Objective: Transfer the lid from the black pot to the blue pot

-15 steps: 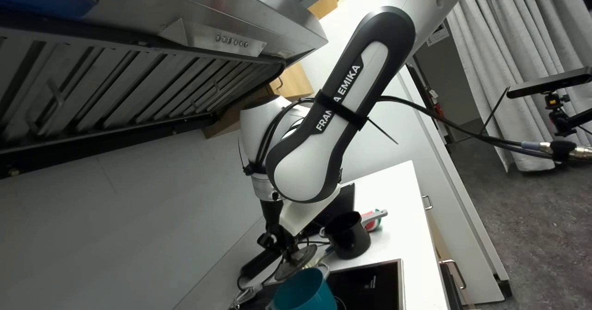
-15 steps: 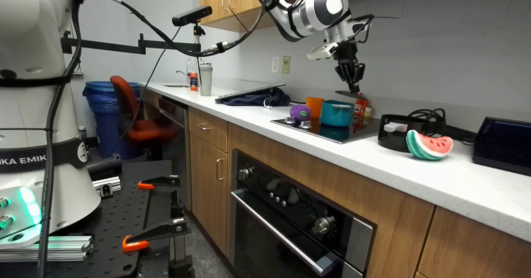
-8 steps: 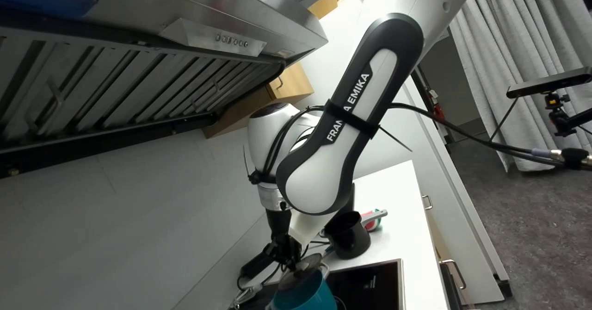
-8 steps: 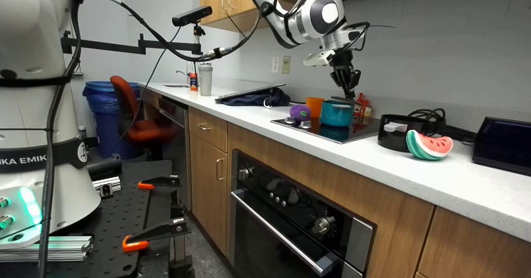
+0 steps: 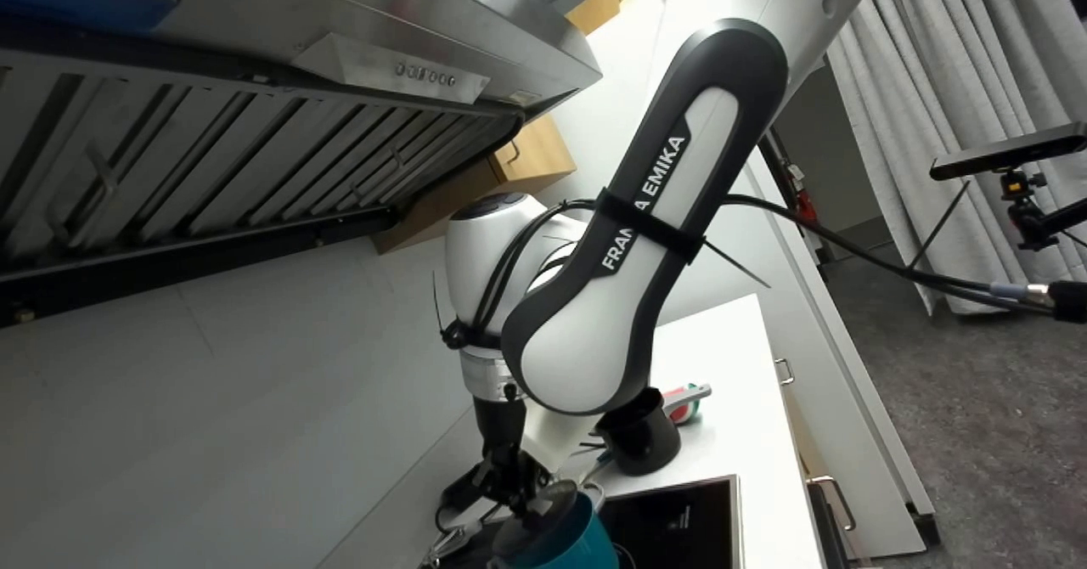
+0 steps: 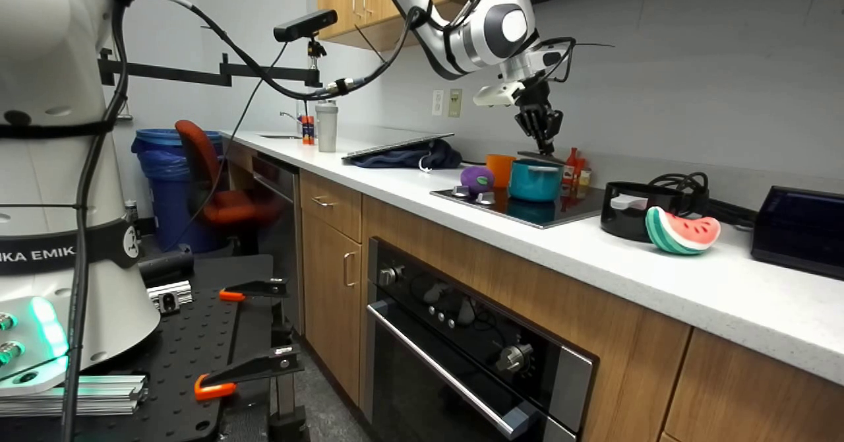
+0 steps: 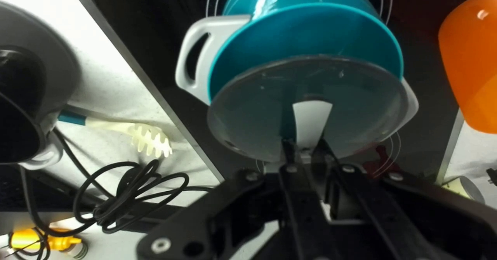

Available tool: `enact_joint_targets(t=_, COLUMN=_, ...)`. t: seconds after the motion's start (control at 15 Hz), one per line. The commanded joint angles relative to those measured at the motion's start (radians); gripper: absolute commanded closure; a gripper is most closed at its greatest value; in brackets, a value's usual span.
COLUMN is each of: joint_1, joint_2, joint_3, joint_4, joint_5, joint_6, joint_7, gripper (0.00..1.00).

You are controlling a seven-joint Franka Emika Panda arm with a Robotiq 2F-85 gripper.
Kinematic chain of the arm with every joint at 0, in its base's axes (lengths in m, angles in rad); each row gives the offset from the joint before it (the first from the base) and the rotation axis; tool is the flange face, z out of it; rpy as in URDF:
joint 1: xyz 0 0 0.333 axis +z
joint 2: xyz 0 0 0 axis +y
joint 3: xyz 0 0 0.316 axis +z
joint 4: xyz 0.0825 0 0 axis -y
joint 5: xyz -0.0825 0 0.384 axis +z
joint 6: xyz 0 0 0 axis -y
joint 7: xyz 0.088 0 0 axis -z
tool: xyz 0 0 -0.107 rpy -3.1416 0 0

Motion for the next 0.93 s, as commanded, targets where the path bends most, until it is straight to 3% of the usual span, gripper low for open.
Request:
enact_joint_targets(t=0.0, joint_1=0.009, joint_2=-0.053, joint_3=-0.001, joint_4=-0.079, joint_5=-0.014, joint_6=0.044, joint_7=-0.013, gripper=0.96)
enact_joint_targets(t=0.6, joint_1=0.004, joint_2=-0.093, joint_3=-0.014, joint_4=-0.161, joint_5=-0.014, joint_6=0.088, joint_7=-0.014, gripper=0.96)
enact_joint_targets(t=0.67, joint_1=0.002, joint_2=-0.094, joint_3=-0.011, joint_4=-0.162, joint_5=-0.013, joint_6=0.077, joint_7=-0.021, gripper=0.61)
enact_joint_targets(t=0.73, joint_1=0.001, joint_2=-0.096, joint_3=-0.011, joint_4=-0.165, joint_5=-0.013, joint_6=0.075, joint_7=-0.022, gripper=0.6)
enact_joint_targets(t=0.87, joint_1=0.002, joint_2=-0.097, joint_3=-0.013, joint_4=-0.169, joint_5=-0.017, joint_6=0.07, joint_7=-0.022, gripper=0.46)
